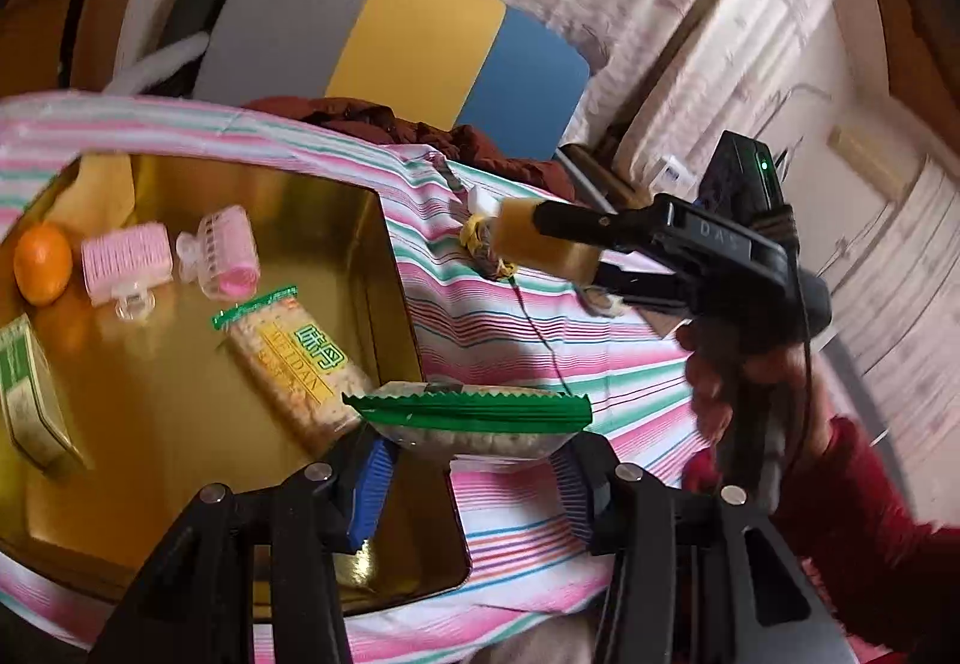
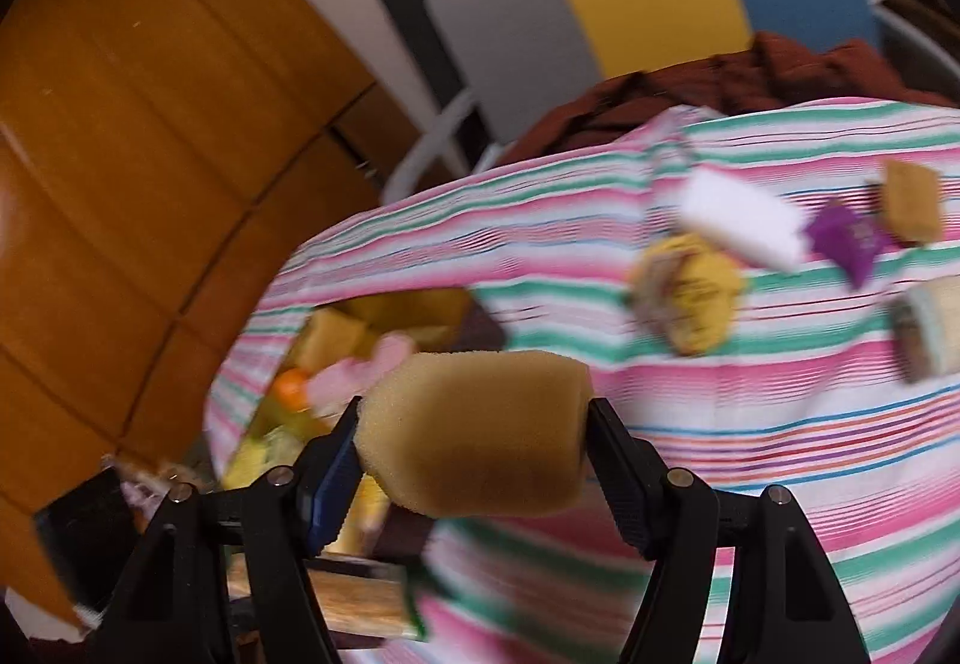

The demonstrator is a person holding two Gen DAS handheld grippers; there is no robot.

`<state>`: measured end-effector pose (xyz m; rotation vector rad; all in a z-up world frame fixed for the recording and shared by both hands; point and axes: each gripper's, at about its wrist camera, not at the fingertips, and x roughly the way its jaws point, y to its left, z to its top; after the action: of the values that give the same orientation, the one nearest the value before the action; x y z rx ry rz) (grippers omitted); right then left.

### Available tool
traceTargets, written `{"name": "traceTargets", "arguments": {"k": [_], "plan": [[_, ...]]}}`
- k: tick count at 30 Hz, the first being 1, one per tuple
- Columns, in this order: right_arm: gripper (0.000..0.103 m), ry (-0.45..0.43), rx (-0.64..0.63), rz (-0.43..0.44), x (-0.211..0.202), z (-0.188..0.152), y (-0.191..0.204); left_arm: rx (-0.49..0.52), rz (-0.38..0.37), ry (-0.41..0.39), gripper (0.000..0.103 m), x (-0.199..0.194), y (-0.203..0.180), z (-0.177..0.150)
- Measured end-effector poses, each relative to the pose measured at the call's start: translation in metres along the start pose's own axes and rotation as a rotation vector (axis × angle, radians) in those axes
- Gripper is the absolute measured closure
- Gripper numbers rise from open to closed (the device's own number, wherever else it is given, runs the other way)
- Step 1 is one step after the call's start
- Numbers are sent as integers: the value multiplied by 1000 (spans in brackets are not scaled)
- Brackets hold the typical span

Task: Organize objects
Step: 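Lift the yellow sponge with the right tool while left carries the Weidan bag toward the tray, then release the Weidan bag in the tray with the left tool while right releases the sponge there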

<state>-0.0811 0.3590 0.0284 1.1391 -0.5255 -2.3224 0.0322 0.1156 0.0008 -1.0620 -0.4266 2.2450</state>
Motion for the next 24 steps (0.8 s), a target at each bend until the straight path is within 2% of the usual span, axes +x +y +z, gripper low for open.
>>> {"name": "traceTargets", "arguments": {"k": [11,15,18,20,22,23,24], "plan": [[32,50,-76,66,41,-17,77,-314,-248,-33,55,-16,55,9],[32,60,-82,65,54,-18,91,-408,-225,-49,55,-25,88,10],[31,78,-87,62,66,-23,103,-421,-104,-50,55,-27,105,10],[31,96,-86,66,74,-26,107,-417,-12,-23,55,-23,115,10],[31,123,-92,66,86,-31,115,-414,29,-10,54,-20,121,11],[31,132,-96,62,89,-33,116,-412,50,-9,52,-20,122,12],[31,148,-103,54,95,-36,120,-400,104,-6,47,-21,121,15]]}}
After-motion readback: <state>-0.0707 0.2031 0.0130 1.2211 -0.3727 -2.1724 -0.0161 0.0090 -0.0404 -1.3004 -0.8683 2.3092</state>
